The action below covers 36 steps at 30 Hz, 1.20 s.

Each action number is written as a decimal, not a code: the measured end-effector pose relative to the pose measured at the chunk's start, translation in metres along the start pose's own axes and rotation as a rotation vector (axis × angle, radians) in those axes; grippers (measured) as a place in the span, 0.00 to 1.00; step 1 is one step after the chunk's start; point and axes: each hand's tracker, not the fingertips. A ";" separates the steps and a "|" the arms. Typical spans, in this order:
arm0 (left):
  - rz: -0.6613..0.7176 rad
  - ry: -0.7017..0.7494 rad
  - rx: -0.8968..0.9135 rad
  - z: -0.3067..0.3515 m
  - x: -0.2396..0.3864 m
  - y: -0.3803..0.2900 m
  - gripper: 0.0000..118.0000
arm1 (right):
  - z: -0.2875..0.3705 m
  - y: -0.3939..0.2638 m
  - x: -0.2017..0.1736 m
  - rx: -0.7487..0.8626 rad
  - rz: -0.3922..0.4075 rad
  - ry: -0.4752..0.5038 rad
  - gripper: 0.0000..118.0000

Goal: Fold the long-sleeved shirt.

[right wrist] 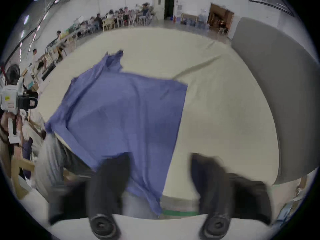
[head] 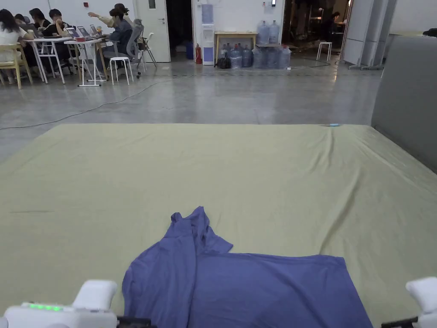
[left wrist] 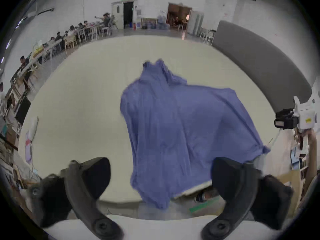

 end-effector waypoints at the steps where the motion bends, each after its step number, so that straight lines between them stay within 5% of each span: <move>1: -0.008 -0.006 0.044 0.000 0.000 0.016 0.23 | -0.003 0.012 0.001 0.012 -0.011 -0.002 0.00; 2: -0.030 -0.007 0.072 -0.003 0.000 0.033 0.00 | -0.008 0.023 -0.002 0.026 -0.022 -0.001 0.00; 5: -0.047 0.090 0.090 -0.034 0.005 0.086 0.00 | -0.026 0.050 -0.008 0.059 -0.016 -0.001 0.00; 11: -0.077 0.031 0.091 -0.125 0.030 0.207 0.02 | -0.069 0.088 -0.015 0.030 0.017 0.061 0.00; 13: -0.045 0.010 0.069 -0.164 0.036 0.243 0.65 | -0.088 0.092 -0.014 0.012 0.026 0.064 0.00; 14: -0.032 0.005 0.033 -0.189 0.039 0.260 0.88 | -0.095 0.094 -0.013 0.006 0.029 0.067 0.00; 15: -0.027 0.019 0.004 -0.207 0.040 0.275 0.94 | -0.101 0.095 -0.012 0.000 0.029 0.069 0.00; 23: -0.109 0.122 -0.119 -0.345 0.065 0.322 0.91 | -0.140 0.090 0.002 -0.063 -0.009 0.076 0.00; 25: -0.114 0.133 -0.139 -0.363 0.072 0.319 0.85 | -0.146 0.084 0.008 -0.078 -0.018 0.076 0.00; 26: -0.115 0.134 -0.142 -0.370 0.075 0.317 0.72 | -0.148 0.081 0.010 -0.084 -0.023 0.074 0.00; 28: -0.106 0.163 -0.168 -0.378 0.069 0.318 0.00 | -0.150 0.077 0.013 -0.095 -0.029 0.069 0.00; 36: -0.064 0.127 -0.088 -0.316 0.055 0.322 0.00 | -0.142 0.071 0.011 -0.104 -0.023 0.069 0.00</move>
